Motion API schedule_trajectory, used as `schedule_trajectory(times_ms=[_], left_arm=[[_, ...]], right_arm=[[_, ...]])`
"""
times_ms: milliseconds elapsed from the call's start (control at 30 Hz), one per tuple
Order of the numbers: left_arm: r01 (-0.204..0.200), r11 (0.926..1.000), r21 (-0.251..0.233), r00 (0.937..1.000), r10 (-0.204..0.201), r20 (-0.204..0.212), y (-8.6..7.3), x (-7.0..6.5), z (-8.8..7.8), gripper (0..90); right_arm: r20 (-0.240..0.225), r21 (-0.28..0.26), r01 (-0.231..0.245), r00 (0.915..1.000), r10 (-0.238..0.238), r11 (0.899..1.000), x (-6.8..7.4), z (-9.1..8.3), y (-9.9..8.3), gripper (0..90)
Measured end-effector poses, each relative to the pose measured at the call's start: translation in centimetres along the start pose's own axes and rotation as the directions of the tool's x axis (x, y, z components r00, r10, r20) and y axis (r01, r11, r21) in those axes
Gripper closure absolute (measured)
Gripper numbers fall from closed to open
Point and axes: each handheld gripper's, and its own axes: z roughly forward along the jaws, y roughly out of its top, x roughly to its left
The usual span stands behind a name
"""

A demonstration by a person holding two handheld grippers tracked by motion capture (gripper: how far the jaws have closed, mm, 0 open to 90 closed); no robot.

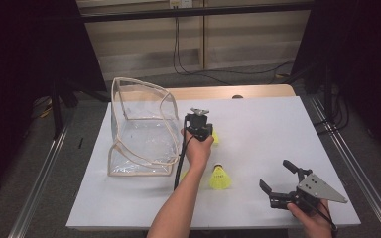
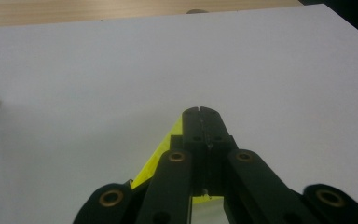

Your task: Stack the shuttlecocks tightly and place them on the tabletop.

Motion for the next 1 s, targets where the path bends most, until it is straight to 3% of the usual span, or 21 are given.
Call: schedule_trajectory(times_ms=[700,1000], left_arm=[[0.011,0.9999,-0.009,0.9999,-0.011,0.008,-0.33,-0.08,-0.52,90.0],[0.016,0.9994,-0.032,0.9998,-0.015,0.010,0.54,-0.11,-0.39,90.0]], right_arm=[[-0.001,0.004,0.004,1.0000,-0.004,1.000,0.08,-0.02,0.02,1.4],[-0.001,-0.002,0.004,1.0000,-0.004,1.000,0.04,-0.05,0.05,1.4]])
